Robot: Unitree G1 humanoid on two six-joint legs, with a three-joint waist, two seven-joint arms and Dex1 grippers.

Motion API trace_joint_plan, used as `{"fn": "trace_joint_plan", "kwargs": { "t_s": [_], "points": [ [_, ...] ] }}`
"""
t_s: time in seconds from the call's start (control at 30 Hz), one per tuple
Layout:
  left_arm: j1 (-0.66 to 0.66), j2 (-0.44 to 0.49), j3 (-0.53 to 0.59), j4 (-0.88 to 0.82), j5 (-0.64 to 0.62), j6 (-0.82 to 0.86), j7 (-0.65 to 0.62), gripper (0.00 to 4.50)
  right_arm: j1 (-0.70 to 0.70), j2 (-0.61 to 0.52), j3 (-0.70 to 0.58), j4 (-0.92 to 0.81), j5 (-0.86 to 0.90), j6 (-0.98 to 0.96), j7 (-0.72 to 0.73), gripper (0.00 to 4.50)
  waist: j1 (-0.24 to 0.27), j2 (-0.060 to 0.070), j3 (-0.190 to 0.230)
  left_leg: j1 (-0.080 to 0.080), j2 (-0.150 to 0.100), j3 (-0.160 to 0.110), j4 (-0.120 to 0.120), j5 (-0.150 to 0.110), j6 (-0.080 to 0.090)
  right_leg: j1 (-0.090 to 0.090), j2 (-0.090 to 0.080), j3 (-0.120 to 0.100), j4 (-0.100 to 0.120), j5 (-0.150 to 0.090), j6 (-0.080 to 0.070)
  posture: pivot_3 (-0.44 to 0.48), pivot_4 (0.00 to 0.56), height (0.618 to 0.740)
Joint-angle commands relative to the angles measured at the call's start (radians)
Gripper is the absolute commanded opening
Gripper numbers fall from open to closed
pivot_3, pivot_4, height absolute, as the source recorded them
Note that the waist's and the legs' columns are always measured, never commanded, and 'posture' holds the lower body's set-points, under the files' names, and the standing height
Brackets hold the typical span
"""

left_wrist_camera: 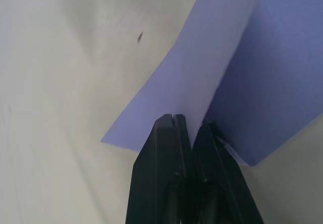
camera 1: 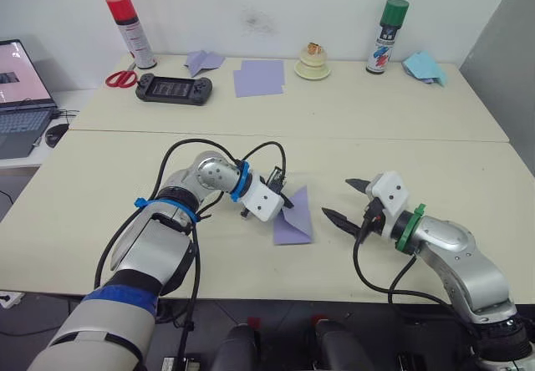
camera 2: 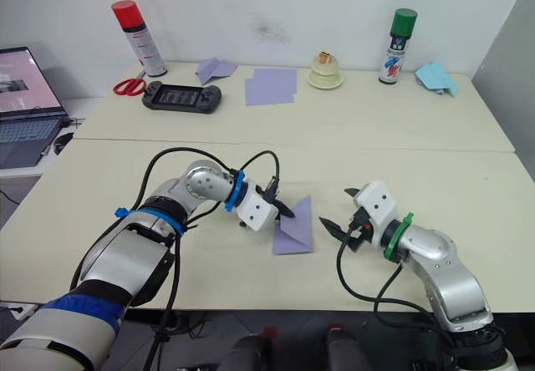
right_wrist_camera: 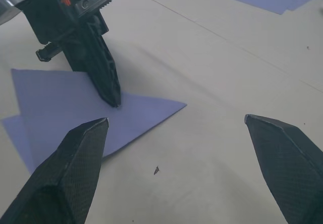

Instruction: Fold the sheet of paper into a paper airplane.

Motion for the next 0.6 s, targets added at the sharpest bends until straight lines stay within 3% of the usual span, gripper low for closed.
{"fn": "trace_joint_plan", "kwargs": {
  "t_s": [0.03, 0.23, 0.4, 0.6],
  "points": [
    [0.051, 0.095, 0.007, -0.231, 0.008, 0.173, -0.041, 0.01, -0.008, 0.012, 0.007, -0.002, -0.021, -0.056, -0.012, 4.50, -0.004, 0.000, 0.000, 0.000, 0.000, 0.000, 0.000, 0.000, 0.000, 0.000, 0.000, 0.000, 0.000, 0.000, 0.000, 0.000, 0.150, 0.740],
    [0.273, 0.191, 0.070, -0.913, 0.065, 0.854, -0.152, 0.01, -0.005, 0.030, 0.048, 0.027, -0.053, -0.109, -0.010, 4.50, -0.001, 0.001, 0.000, 0.001, 0.002, 0.000, 0.000, 0.000, -0.001, -0.001, -0.001, 0.001, 0.002, 0.000, 0.000, 0.000, 0.150, 0.740],
    [0.358, 0.128, 0.049, -1.117, 0.167, 1.189, -0.109, 0.01, -0.022, 0.046, 0.073, 0.051, -0.068, -0.142, -0.002, 4.50, 0.003, 0.001, 0.000, 0.001, 0.000, 0.000, 0.006, 0.000, 0.000, 0.001, 0.000, 0.001, 0.006, 0.000, 0.000, 0.000, 0.150, 0.740],
    [0.344, 0.065, 0.036, -1.120, 0.155, 1.304, -0.064, 1.63, -0.035, 0.008, 0.094, 0.093, -0.109, -0.214, 0.036, 4.50, 0.002, 0.001, 0.000, 0.004, 0.001, -0.001, 0.015, 0.000, 0.000, 0.005, 0.001, 0.001, 0.013, -0.003, 0.005, 0.000, 0.150, 0.740]
  ]
}}
